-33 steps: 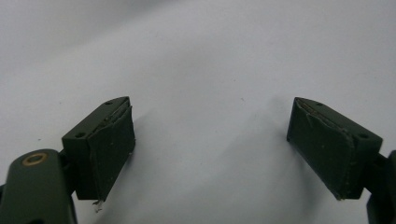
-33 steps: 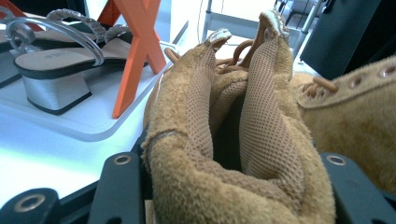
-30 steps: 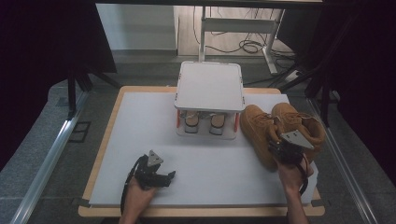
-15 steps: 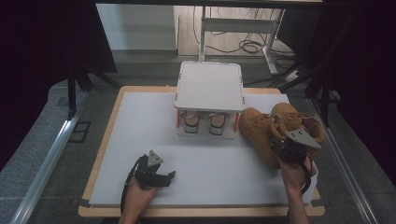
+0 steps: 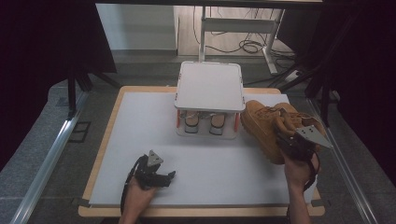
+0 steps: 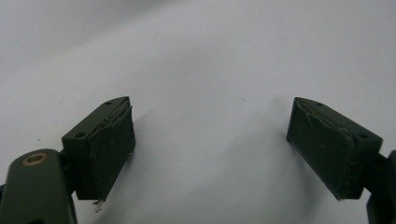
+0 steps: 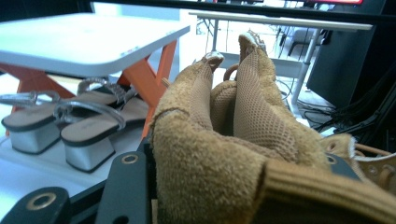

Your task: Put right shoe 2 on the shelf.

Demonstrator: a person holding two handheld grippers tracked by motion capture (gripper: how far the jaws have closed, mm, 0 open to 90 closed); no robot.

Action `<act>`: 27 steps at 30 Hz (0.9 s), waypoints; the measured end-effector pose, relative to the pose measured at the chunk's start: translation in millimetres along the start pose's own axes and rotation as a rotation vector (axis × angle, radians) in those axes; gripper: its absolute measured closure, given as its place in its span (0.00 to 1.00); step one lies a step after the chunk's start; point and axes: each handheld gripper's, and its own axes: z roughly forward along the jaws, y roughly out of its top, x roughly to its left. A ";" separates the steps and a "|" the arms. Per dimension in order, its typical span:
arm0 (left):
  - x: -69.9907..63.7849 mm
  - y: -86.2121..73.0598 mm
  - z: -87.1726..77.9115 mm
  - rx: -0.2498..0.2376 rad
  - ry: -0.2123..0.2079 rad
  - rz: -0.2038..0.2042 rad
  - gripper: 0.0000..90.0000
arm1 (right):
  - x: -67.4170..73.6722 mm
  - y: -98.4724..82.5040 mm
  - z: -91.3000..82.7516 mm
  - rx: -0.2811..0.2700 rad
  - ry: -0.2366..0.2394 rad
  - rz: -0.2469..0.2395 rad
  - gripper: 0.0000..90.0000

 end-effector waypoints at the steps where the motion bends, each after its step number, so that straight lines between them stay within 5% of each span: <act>1: 0.0 0.0 0.0 0.000 0.000 0.000 0.16 | -0.4 1.5 -0.9 -0.007 -0.004 0.005 0.59; 27: 0.1 0.0 -0.1 0.001 -0.001 0.001 0.17 | -11.2 40.1 -12.5 -0.132 -0.059 0.034 0.60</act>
